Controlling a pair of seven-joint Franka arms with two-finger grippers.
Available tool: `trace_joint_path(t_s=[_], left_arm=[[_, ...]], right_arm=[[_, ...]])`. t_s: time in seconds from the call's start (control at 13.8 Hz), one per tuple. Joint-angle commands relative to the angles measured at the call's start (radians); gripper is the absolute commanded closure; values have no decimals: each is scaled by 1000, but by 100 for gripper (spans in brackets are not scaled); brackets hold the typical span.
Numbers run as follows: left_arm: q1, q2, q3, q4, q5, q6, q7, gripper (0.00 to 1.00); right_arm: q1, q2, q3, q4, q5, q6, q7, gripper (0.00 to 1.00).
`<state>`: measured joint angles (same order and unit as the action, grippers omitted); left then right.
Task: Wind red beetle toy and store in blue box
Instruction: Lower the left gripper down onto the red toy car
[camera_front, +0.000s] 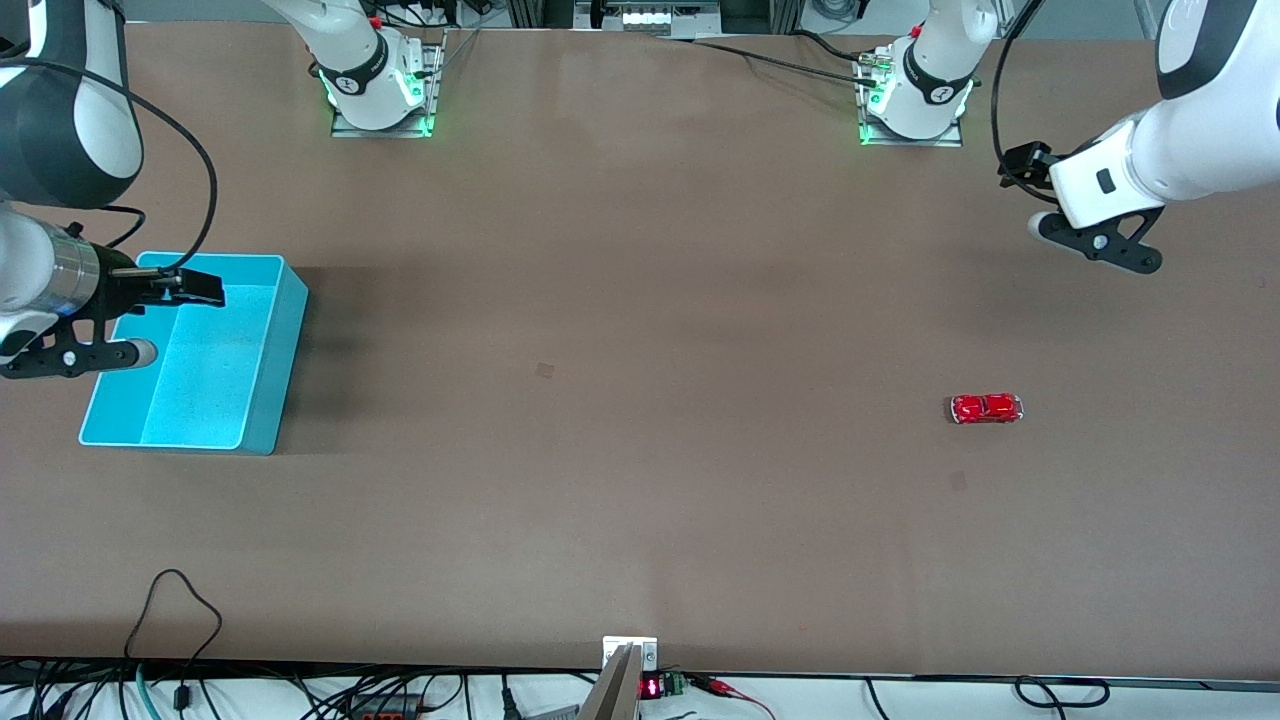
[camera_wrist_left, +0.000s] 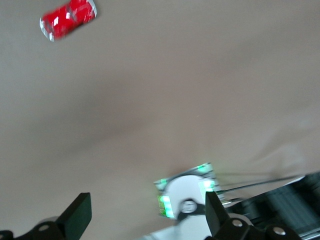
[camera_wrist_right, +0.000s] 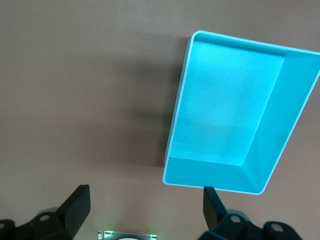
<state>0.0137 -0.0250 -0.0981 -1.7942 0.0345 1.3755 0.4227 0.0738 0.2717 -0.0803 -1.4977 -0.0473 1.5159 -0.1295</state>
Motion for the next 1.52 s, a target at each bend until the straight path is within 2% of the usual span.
trace_joint_path(t_s=[0.0,0.14,0.29,0.51,0.65,0.87,1.09,1.23,1.45], left_arm=[[5,23,1,19,44,42,252,0],[5,40,1,7,44,98,445,0],[6,86,1,-11,93,205,563,0],[55,204,6,-60,106,500,842,0],[112,313,5,-66,125,636,974,0],[124,402,6,-112,125,836,1076,0],[126,430,8,-188,131,1008,1079,0],[155,486,5,-192,131,1040,1079,0],[164,516,3,-206,133,1097,1110,2]], right_arm=[[1,9,-1,4,6,-31,-9,0],[3,21,-1,5,6,-43,-13,0],[-2,24,-1,5,7,-39,-13,0],[-6,24,-3,5,6,-45,-15,0],[-6,32,-3,5,7,-45,-13,0],[-5,30,-3,5,7,-45,-13,0],[0,30,-3,7,7,-46,-13,0],[-2,30,-3,7,7,-46,-13,0],[-3,30,-3,5,6,-48,-13,0]])
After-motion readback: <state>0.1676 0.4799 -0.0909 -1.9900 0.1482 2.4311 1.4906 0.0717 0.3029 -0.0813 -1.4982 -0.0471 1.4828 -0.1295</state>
